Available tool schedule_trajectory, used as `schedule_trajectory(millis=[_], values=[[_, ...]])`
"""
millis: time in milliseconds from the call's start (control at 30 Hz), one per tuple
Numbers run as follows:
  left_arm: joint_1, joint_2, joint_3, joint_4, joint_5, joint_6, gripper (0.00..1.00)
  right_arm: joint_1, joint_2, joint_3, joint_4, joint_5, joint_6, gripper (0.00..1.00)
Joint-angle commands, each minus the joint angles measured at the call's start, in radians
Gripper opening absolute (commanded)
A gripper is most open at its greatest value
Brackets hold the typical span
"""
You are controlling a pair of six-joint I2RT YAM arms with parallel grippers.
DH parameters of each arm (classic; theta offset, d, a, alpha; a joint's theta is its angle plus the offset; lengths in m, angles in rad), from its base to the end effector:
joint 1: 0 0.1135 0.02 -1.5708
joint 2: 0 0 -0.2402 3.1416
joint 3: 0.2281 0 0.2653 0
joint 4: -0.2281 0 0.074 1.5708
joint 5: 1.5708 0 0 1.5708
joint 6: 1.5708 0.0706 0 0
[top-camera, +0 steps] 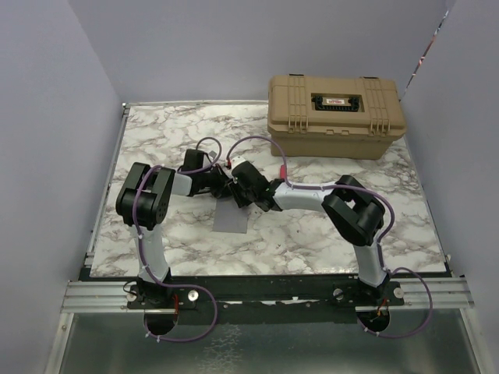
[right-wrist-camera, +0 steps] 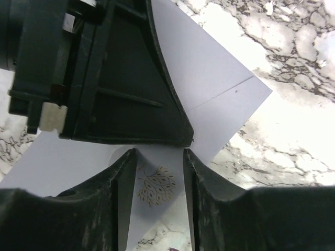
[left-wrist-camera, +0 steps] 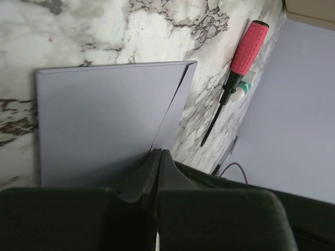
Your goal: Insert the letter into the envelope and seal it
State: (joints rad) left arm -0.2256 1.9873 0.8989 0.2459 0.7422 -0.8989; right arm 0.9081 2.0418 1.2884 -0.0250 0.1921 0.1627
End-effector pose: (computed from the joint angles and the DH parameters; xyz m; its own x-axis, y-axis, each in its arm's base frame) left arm 0.3539 -0.1302 0.0380 -0.9250 -0.3795 -0.0195 -0.1937 0.5151 -0.8349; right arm 0.2940 0.3548 0.0939 -0.5381 -0.4310 -0.7244 -0.6111 0.7914 -0.0169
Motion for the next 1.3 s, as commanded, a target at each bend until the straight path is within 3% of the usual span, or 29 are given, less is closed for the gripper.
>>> schedule_trajectory(millis=[0, 333, 533, 633, 900, 1267], values=[[0.032, 0.099, -0.087, -0.203, -0.179, 0.049, 0.0, 0.002, 0.069, -0.084, -0.114, -0.057, 0.001, 0.46], [0.047, 0.103, -0.113, -0.187, -0.184, 0.032, 0.0, 0.002, 0.15, -0.044, -0.171, -0.006, 0.084, 0.55], [0.059, 0.112, -0.124, -0.176, -0.182, 0.019, 0.0, 0.002, 0.095, -0.114, -0.085, -0.089, 0.078, 0.59], [0.066, 0.116, -0.124, -0.174, -0.182, 0.016, 0.0, 0.004, 0.064, -0.138, -0.059, -0.121, 0.048, 0.59], [0.075, 0.114, -0.118, -0.172, -0.193, 0.009, 0.0, 0.051, 0.058, -0.127, -0.165, -0.037, -0.013, 0.57], [0.083, 0.118, -0.116, -0.174, -0.198, 0.009, 0.0, 0.083, 0.006, -0.19, -0.252, -0.076, 0.016, 0.53]])
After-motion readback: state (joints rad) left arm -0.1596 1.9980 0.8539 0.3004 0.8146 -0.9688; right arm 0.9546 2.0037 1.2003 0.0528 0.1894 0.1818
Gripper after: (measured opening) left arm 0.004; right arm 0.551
